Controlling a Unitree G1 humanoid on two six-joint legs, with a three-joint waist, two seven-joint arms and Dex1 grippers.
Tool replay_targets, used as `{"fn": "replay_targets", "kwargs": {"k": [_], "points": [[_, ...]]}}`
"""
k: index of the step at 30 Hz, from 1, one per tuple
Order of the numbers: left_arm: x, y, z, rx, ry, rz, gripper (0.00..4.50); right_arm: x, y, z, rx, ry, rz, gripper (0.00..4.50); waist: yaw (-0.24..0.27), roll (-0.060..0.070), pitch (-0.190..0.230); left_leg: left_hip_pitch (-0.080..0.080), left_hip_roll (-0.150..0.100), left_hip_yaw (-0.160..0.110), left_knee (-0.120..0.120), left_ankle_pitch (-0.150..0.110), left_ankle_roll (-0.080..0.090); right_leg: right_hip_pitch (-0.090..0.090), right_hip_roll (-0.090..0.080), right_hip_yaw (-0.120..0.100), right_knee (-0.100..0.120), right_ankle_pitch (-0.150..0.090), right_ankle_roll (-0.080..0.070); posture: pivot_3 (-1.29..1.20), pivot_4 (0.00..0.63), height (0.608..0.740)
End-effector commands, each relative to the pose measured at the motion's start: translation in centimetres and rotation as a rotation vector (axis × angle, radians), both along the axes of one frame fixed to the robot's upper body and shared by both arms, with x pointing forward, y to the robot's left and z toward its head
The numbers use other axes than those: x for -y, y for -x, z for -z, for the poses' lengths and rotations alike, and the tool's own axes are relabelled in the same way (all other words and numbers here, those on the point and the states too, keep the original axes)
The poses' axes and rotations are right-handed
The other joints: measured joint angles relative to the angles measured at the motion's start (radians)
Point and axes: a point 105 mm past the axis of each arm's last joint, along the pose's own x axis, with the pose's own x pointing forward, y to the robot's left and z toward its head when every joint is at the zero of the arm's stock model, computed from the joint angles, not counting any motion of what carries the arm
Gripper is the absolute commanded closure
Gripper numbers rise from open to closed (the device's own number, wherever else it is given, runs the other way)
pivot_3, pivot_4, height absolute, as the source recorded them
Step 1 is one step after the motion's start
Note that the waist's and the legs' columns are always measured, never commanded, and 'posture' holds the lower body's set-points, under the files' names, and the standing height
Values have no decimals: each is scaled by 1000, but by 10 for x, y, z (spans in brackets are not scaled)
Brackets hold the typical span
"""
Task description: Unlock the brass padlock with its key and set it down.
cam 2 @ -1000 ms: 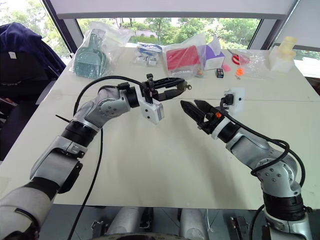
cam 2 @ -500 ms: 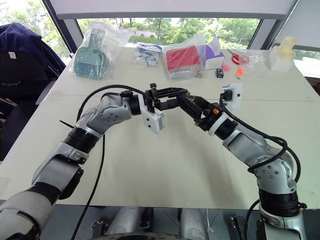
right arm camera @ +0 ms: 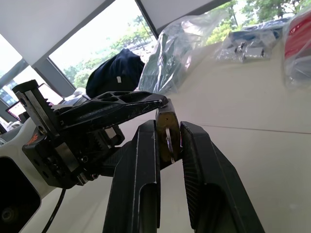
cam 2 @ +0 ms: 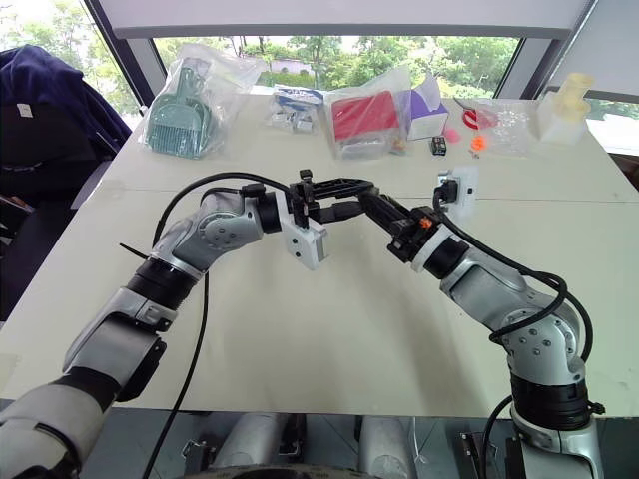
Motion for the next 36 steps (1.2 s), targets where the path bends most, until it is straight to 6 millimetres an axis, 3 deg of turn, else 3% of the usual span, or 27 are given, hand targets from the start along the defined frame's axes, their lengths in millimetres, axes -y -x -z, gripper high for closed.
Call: {"fn": "replay_targets", "kwargs": {"k": [1, 4, 5, 9, 12, 14, 17, 24, 36], "points": [[-1, 3, -8, -21, 15, 15, 1816, 5, -1, -13, 52, -21, 30, 4400, 0, 0, 0, 0, 0, 0, 0, 0, 0, 0, 0, 0, 0, 0, 0, 0, 150, 740], [-3, 2, -7, -51, 19, 19, 335, 6, -2, -12, 51, -18, 37, 4400, -1, 0, 0, 0, 0, 0, 0, 0, 0, 0, 0, 0, 0, 0, 0, 0, 150, 740], [-6, 0, -4, -73, 18, 9, 60, 6, -2, -12, 50, -16, 38, 4400, -1, 0, 0, 0, 0, 0, 0, 0, 0, 0, 0, 0, 0, 0, 0, 0, 150, 740], [-26, -19, 1, -294, 92, -74, 60, 8, -2, -10, 47, -2, 47, 4400, -1, 0, 0, 0, 0, 0, 0, 0, 0, 0, 0, 0, 0, 0, 0, 0, 150, 740], [-47, -40, 7, -707, 228, -142, 60, 14, -3, -9, 46, -1, 61, 4400, -4, 1, 0, 1, 0, 0, 0, 0, 0, 0, 1, 0, 0, 0, 0, 0, 150, 740], [-50, -40, 10, -946, 268, -106, 60, 18, -2, -10, 47, 0, 60, 4400, -5, 0, 0, 0, 0, -1, 0, 0, 0, 0, 2, 0, 0, 0, 0, 0, 150, 740], [-45, -33, 1, -1114, 295, -26, 60, 18, -1, -13, 52, 3, 41, 4400, -3, 0, 0, 0, 0, -1, 0, 0, 0, 0, 3, -1, 0, 0, 0, 0, 150, 740], [-28, -26, -23, -1248, 383, 80, 60, 14, 4, -16, 58, 10, 0, 4400, -1, 0, 0, 1, -1, -1, 1, 0, 0, 2, 2, 0, -1, 0, 0, 0, 150, 740], [-16, -31, -10, -1223, 337, 54, 60, -2, 22, -23, 71, -23, -112, 4400, 0, 0, 0, 2, -1, -1, 0, 0, 0, 2, 1, 0, -1, 0, 0, 0, 150, 740]]}}
